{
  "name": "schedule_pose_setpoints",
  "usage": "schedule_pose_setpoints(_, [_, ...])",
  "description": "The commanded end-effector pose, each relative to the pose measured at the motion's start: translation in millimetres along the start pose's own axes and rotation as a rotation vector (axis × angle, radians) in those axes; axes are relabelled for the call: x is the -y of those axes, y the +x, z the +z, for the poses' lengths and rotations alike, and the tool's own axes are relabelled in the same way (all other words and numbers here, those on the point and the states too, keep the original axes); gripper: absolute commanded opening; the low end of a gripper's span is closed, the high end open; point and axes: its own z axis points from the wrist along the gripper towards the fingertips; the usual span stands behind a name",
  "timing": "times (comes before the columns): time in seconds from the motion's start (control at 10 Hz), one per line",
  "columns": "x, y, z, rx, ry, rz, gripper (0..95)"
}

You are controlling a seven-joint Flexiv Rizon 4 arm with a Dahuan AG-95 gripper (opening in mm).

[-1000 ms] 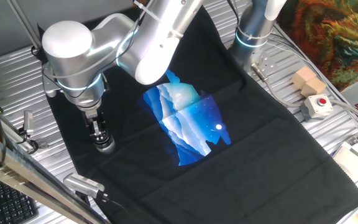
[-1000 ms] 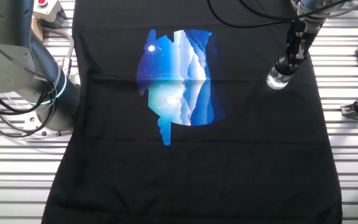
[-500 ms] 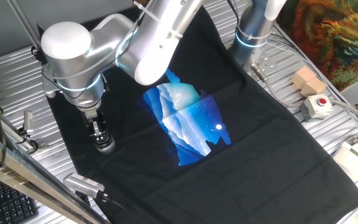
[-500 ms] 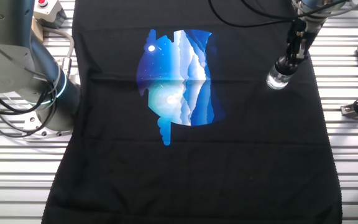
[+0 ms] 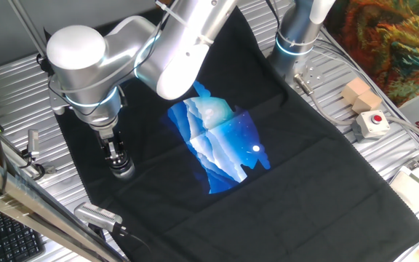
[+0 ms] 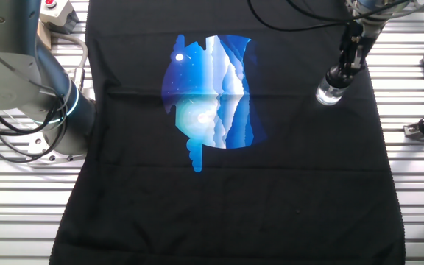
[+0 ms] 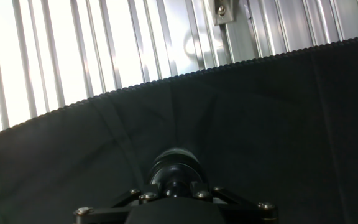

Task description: Screw the lid onto the jar

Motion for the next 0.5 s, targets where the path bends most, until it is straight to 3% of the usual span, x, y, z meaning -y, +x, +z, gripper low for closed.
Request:
schedule_pose_setpoints(0.1, [-0.2,0.0,-0.6,-0.003,0.001,0.0,0.0])
schedule_pose_setpoints(0.5, [-1.4,0.3,-3.0,-0.013,0.003,0.0,0.0])
